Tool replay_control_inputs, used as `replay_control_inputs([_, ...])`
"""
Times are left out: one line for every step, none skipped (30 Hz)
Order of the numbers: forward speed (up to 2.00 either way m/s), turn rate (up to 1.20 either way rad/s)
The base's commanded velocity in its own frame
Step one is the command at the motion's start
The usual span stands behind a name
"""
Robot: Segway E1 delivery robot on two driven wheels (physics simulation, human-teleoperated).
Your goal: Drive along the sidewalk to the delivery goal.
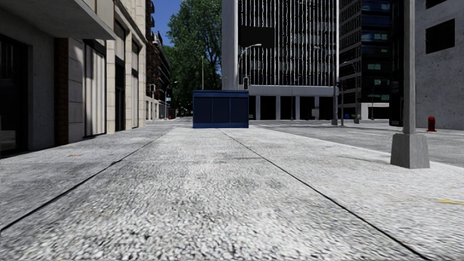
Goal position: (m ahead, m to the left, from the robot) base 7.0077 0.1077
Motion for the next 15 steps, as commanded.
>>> replay_control_inputs([1.86, 0.00])
replay_control_inputs([1.86, 0.00])
replay_control_inputs([1.86, 0.00])
replay_control_inputs([1.86, 0.00])
replay_control_inputs([1.86, 0.00])
replay_control_inputs([1.86, 0.00])
replay_control_inputs([1.86, 0.00])
replay_control_inputs([1.86, 0.00])
replay_control_inputs([1.84, 0.00])
replay_control_inputs([1.73, 0.00])
replay_control_inputs([1.59, 0.00])
replay_control_inputs([1.53, 0.00])
replay_control_inputs([1.53, 0.00])
replay_control_inputs([1.50, 0.00])
replay_control_inputs([1.49, 0.00])
